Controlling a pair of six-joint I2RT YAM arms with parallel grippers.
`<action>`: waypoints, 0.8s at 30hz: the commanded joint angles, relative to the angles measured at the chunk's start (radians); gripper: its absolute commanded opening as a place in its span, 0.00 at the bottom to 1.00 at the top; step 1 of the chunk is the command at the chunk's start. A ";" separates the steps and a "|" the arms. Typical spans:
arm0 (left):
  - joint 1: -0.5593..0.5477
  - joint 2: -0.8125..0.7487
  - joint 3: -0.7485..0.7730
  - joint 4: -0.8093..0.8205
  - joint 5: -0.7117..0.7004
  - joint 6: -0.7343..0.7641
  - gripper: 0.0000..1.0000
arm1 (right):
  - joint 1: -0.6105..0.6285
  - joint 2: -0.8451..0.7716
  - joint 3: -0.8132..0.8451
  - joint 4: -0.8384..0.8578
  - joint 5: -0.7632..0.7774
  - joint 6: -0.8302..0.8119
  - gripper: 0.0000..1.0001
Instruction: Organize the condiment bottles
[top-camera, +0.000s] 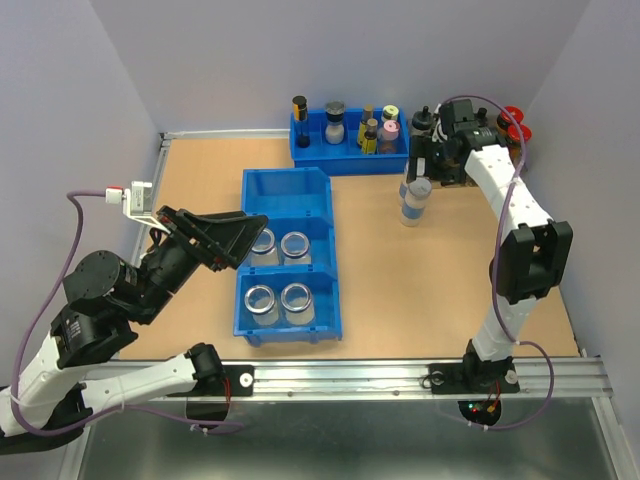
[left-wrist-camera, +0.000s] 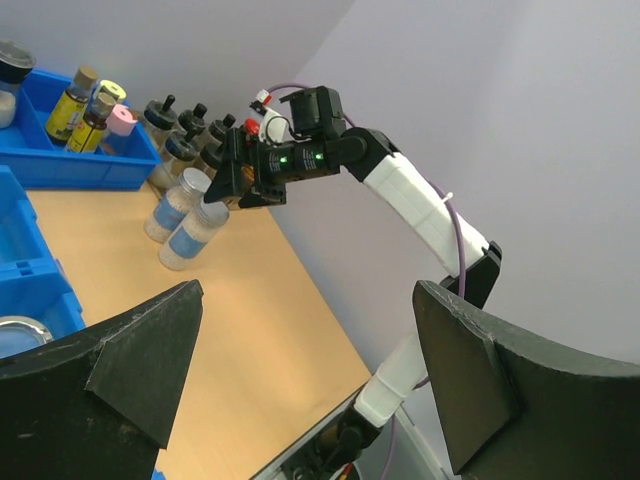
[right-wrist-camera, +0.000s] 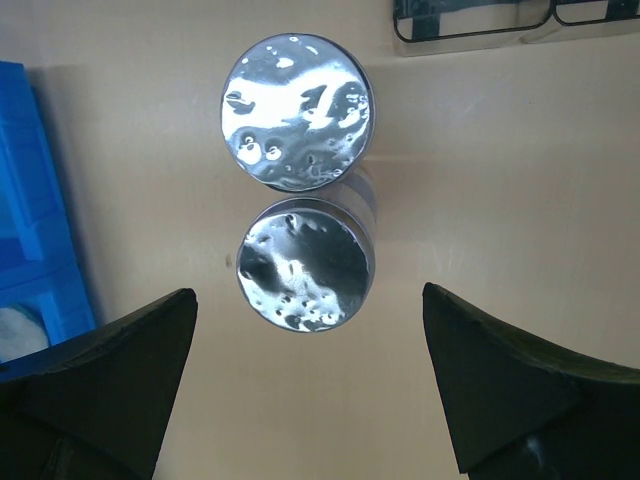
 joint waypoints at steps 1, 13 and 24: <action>0.001 0.007 0.011 0.036 0.012 0.002 0.97 | 0.004 0.003 -0.020 0.046 -0.005 -0.016 0.98; 0.000 -0.013 -0.005 0.033 0.003 0.000 0.97 | 0.065 0.065 -0.046 0.048 0.073 -0.009 0.91; 0.001 -0.023 -0.009 0.030 -0.004 0.003 0.97 | 0.070 -0.003 -0.140 0.048 0.147 0.028 0.33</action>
